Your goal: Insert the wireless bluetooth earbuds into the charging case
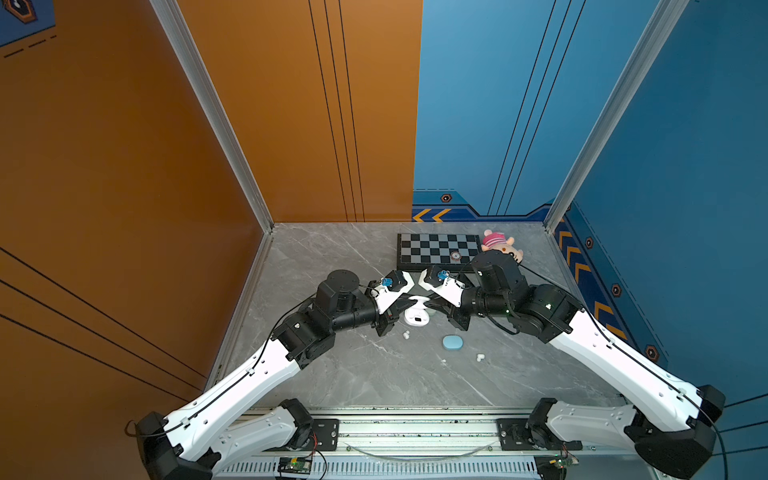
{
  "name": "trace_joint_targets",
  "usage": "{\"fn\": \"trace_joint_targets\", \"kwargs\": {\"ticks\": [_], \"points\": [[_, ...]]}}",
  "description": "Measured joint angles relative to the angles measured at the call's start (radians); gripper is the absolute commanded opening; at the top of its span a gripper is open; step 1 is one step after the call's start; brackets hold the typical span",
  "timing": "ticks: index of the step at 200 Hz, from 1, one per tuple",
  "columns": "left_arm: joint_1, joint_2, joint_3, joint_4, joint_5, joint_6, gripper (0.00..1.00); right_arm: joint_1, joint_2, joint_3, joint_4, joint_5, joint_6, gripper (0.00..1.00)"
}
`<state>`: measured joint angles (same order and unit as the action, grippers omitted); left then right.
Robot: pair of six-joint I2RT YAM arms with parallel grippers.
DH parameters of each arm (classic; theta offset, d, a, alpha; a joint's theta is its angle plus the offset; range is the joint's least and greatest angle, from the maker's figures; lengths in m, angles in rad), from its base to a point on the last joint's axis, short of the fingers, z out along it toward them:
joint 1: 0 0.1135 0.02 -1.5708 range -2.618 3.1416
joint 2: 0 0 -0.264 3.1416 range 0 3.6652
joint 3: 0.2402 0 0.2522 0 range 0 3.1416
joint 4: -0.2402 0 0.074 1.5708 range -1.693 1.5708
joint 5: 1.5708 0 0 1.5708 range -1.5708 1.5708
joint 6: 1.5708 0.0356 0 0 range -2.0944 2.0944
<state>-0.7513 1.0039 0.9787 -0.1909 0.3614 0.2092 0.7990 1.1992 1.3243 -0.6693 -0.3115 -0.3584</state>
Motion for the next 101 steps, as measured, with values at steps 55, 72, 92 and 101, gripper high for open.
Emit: {"fn": "trace_joint_targets", "kwargs": {"ticks": [55, 72, 92, 101], "points": [[0.013, -0.022, -0.032, 0.051, -0.028, -0.052, 0.00, -0.013, -0.039, -0.041, 0.094, 0.055, 0.119, 0.41], [0.039, -0.050, -0.069, 0.078, -0.037, -0.088, 0.00, -0.041, -0.065, -0.062, 0.141, 0.056, 0.195, 0.44], [0.078, -0.093, -0.127, 0.093, -0.041, -0.136, 0.00, -0.099, -0.094, -0.069, 0.198, 0.055, 0.306, 0.51], [0.097, -0.112, -0.152, 0.095, -0.042, -0.157, 0.00, -0.129, -0.105, -0.069, 0.221, 0.053, 0.366, 0.52]]}}
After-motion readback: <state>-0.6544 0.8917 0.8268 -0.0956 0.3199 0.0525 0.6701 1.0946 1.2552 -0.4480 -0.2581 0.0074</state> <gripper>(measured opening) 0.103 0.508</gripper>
